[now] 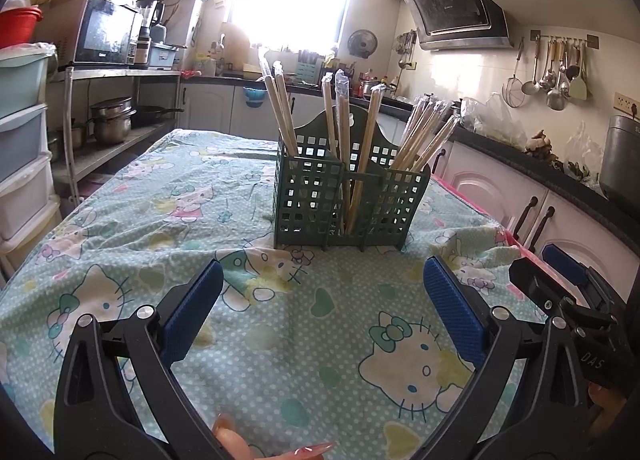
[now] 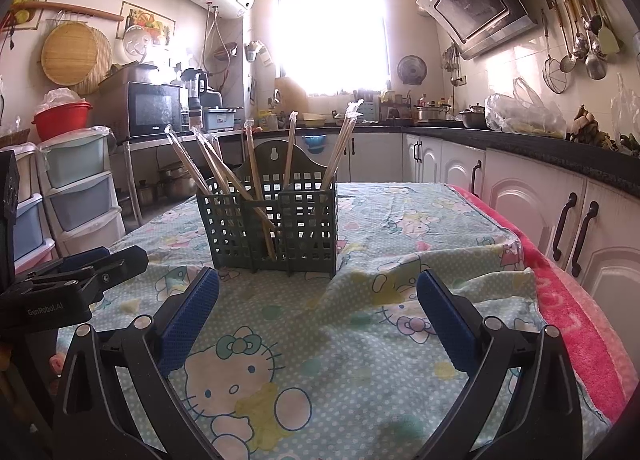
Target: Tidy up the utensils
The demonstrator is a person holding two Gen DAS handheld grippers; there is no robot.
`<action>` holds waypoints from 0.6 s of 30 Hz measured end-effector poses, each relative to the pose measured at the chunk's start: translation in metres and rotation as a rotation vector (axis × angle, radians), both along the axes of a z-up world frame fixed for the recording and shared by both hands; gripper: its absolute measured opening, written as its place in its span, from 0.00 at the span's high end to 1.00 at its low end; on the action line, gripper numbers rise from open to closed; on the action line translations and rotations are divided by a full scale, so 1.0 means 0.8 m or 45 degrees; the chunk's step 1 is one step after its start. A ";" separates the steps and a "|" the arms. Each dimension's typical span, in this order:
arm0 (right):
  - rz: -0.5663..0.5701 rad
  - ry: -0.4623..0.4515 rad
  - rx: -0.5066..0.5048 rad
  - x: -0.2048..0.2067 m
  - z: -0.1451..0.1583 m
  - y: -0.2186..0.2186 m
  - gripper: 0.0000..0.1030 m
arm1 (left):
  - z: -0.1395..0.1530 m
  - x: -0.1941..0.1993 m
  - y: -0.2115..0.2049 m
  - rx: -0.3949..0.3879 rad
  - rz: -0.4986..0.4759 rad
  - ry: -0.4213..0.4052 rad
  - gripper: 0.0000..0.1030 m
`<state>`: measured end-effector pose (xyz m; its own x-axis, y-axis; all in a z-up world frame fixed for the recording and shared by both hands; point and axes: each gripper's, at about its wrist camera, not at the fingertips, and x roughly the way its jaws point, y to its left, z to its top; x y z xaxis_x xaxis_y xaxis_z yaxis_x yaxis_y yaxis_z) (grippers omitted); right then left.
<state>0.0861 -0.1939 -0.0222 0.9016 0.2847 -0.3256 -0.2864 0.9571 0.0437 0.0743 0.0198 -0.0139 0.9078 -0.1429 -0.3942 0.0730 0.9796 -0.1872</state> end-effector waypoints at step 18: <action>0.004 0.001 -0.001 0.000 -0.001 0.000 0.06 | -0.001 0.000 0.000 0.000 0.001 0.002 0.10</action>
